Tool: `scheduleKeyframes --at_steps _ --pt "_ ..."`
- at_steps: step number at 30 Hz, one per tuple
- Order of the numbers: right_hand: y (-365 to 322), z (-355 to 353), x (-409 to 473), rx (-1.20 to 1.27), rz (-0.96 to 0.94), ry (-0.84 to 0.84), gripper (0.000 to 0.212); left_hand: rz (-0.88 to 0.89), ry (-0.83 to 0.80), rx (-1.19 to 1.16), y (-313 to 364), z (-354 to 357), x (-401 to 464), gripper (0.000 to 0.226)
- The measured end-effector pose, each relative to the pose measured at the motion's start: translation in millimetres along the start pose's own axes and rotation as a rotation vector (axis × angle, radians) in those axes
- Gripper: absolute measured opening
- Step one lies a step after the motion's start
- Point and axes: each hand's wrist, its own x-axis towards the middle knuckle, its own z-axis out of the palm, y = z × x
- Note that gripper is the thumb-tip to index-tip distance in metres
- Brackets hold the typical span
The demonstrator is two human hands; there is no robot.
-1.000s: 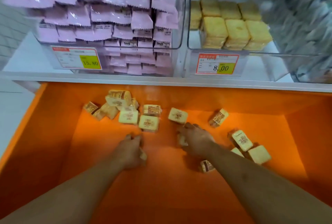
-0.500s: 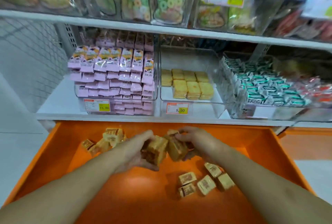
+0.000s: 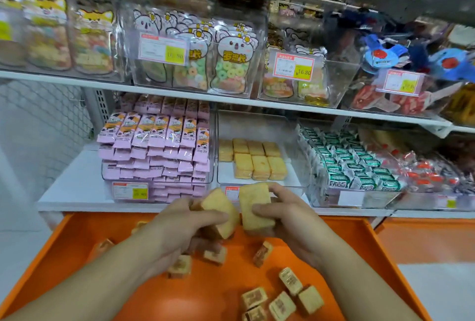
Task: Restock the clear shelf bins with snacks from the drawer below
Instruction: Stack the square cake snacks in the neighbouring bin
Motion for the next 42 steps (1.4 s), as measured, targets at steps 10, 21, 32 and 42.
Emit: scheduleKeyframes --at_steps 10,21,32,42 --pt "-3.9 17.3 32.3 -0.22 -0.131 0.157 0.044 0.049 0.047 0.032 15.6 13.1 17.4 0.038" --pt "-30.8 -7.1 38.9 -1.007 -0.41 -0.066 0.086 0.081 0.058 0.136 19.7 9.6 35.0 0.046" --pt "-63.3 -14.9 110.5 -1.095 -0.415 0.111 0.083 0.091 0.092 0.032 21.6 -1.8 46.6 0.043" --pt "0.7 -11.7 231.3 -1.367 -0.305 0.068 0.092 0.026 0.058 0.008 12.0 -8.6 49.6 0.039"
